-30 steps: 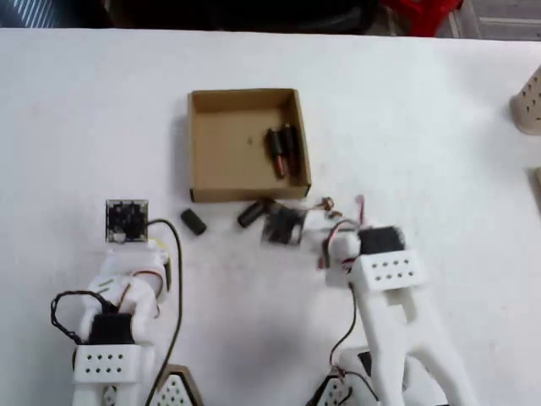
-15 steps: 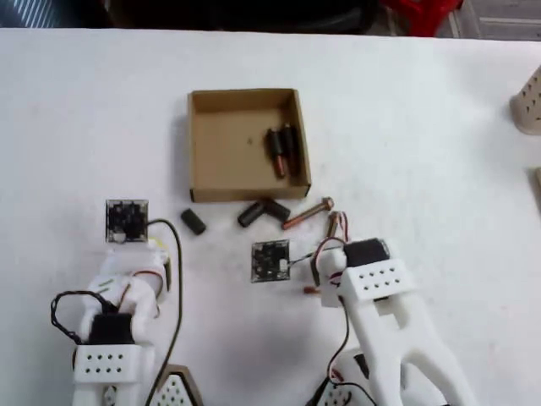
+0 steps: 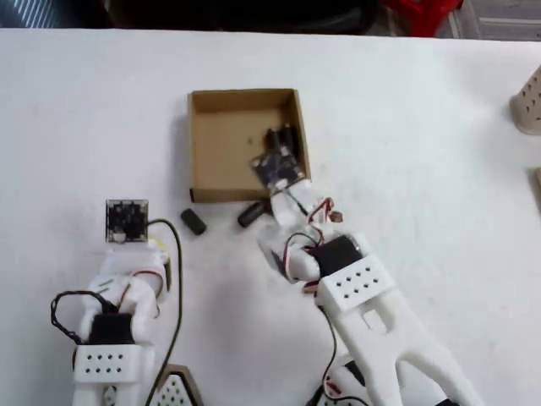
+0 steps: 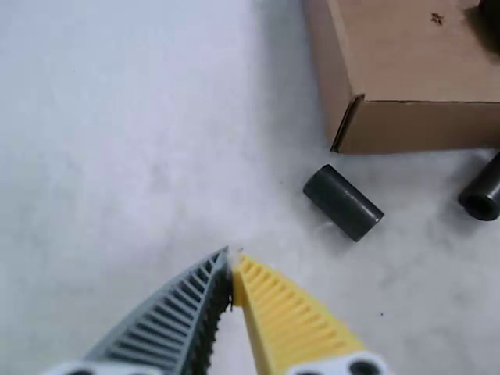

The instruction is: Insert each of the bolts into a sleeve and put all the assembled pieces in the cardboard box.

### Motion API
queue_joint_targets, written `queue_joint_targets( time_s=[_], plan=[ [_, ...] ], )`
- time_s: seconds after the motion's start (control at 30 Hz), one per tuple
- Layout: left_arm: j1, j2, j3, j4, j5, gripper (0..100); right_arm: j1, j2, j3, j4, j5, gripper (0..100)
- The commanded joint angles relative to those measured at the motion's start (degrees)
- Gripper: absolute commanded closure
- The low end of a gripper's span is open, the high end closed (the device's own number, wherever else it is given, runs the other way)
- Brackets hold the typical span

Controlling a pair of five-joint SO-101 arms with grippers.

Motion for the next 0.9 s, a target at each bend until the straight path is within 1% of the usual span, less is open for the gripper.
queue_joint_targets(
  time_s=[0.0, 0.07, 0.17, 0.23, 0.37, 0.47, 0.53, 0.57, 0.63, 0.67, 0.7, 0.73, 0.77, 0.83, 0.87],
  plan=[
    [0.40, -0.66, -0.26, -0.88, -0.44, 98, -1.10, 0.31, -2.81, -6.20, -12.31, 85.7],
    [0.40, -0.66, -0.26, -0.88, -0.44, 98, -1.54, 2.33, -3.96, -7.52, -15.38, 87.5],
    [0.40, -0.66, -0.26, -0.88, -0.44, 98, -1.63, 7.96, -6.42, -8.75, -16.26, 89.1],
    [0.40, -0.66, -0.26, -0.88, -0.44, 98, -1.71, 12.62, -8.97, -8.57, -17.32, 87.2],
    [0.40, -0.66, -0.26, -0.97, -0.44, 98, -2.15, 22.02, -15.82, -6.73, -22.42, 82.9],
    [0.40, -0.66, -0.26, -1.05, -0.44, 98, -2.24, 26.59, -20.75, -2.95, -23.12, 82.6],
    [0.40, -0.66, -0.26, -1.05, -0.44, 98, -0.84, 26.68, -23.30, 1.80, -23.21, 82.8],
    [0.40, -0.66, -0.26, -1.05, -0.44, 98, 0.75, 26.24, -24.53, 4.70, -23.74, 84.4],
    [0.40, -0.66, -0.26, -1.05, -0.44, 98, 5.32, 23.87, -26.29, 10.59, -24.53, 92.3],
    [0.40, -0.66, -0.26, -1.05, -0.44, 98, 7.96, 22.37, -26.46, 12.88, -24.18, 97.8],
    [0.40, -0.66, -0.26, -1.05, -0.44, 98, 10.24, 20.97, -26.37, 14.90, -23.56, 98.9],
    [0.40, -0.66, -0.26, -1.14, -0.44, 98, 12.09, 20.00, -26.20, 16.92, -21.80, 96.4],
    [0.40, -0.66, -0.26, -1.14, -0.44, 98, 13.41, 19.12, -25.41, 19.30, -18.81, 95.8],
    [0.40, -0.66, -0.26, -1.14, -0.44, 98, 15.69, 17.89, -22.86, 23.34, -10.99, 98.6],
    [0.40, -0.66, -0.26, -1.14, -0.44, 98, 17.10, 17.63, -21.10, 25.36, -7.21, 98.2]
  ],
)
